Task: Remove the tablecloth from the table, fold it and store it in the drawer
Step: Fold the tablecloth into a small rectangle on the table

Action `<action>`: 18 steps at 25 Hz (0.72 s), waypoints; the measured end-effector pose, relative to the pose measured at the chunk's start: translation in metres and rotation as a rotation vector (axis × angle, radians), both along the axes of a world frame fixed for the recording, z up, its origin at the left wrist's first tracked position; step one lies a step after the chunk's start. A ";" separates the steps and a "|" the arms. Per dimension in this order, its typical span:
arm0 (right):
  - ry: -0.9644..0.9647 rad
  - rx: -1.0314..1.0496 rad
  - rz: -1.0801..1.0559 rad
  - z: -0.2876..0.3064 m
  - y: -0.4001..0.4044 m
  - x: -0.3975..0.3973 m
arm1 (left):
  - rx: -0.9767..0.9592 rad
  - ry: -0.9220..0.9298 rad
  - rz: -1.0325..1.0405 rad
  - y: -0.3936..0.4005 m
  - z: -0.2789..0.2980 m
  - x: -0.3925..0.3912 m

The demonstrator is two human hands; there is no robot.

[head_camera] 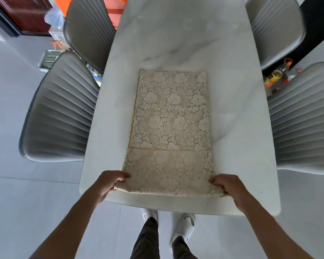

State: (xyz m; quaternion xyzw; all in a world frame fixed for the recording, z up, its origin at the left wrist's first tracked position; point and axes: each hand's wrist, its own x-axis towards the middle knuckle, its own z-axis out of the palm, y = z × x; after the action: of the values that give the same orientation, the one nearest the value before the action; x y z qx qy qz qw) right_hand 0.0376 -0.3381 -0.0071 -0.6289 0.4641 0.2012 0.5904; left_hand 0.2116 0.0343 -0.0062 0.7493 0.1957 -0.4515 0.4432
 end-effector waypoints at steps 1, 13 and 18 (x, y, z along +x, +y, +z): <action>-0.018 0.126 -0.024 0.010 -0.010 -0.007 | -0.082 0.092 0.028 0.012 0.010 -0.003; -0.214 -0.305 -0.209 0.010 -0.050 0.149 | 0.041 -0.360 0.083 -0.071 0.005 0.134; -0.082 -0.218 -0.088 -0.032 -0.051 0.153 | 0.033 -0.247 0.040 -0.077 -0.044 0.123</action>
State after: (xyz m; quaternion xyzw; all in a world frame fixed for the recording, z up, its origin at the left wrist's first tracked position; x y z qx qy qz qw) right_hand 0.1909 -0.3888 -0.0391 -0.6763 0.4857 0.0975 0.5451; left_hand 0.3351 -0.0427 -0.0500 0.8025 0.1621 -0.3433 0.4604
